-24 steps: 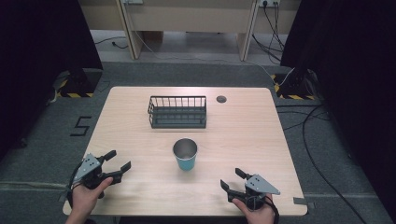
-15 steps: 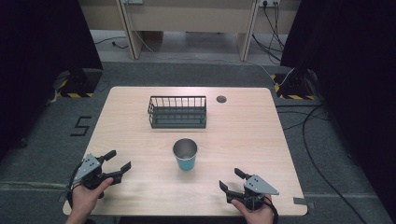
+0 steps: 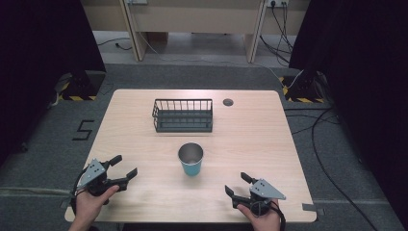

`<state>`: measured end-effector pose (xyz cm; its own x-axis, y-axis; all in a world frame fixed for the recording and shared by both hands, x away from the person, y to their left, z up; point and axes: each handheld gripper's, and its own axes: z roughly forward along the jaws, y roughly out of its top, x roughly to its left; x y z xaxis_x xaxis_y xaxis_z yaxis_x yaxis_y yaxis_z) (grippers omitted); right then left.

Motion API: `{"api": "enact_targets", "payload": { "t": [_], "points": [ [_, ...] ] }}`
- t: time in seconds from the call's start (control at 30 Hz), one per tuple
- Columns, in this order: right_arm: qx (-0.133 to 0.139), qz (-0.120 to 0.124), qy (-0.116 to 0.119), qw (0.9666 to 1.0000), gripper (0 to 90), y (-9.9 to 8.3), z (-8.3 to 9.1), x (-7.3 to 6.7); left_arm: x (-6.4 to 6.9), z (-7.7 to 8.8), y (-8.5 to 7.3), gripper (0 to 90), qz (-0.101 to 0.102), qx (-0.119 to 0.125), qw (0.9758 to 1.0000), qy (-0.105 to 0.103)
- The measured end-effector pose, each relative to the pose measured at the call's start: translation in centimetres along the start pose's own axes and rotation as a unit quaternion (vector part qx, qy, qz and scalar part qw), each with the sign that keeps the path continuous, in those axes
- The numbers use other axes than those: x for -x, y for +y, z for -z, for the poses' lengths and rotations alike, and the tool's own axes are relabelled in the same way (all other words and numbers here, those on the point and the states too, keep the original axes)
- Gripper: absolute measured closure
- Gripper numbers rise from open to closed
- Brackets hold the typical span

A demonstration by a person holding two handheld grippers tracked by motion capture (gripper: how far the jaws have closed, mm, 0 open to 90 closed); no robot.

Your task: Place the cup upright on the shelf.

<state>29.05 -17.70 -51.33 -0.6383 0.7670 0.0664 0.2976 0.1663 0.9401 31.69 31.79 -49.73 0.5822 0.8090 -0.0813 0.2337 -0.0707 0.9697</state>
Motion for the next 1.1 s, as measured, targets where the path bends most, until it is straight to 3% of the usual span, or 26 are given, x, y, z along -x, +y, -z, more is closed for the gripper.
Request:
{"api": "enact_targets", "payload": {
  "t": [0.3,1.1],
  "points": [
    [0.002,0.002,0.002,1.0000,22.0,0.1,-0.3,-0.1,0.1,-0.1,0.0,14.8,0.003,0.003,1.0000,-0.003],
    [0.009,0.029,0.058,0.9979,16.4,3.2,-5.0,-1.5,0.0,0.0,0.0,15.0,0.005,0.002,1.0000,0.000]
  ]
}}
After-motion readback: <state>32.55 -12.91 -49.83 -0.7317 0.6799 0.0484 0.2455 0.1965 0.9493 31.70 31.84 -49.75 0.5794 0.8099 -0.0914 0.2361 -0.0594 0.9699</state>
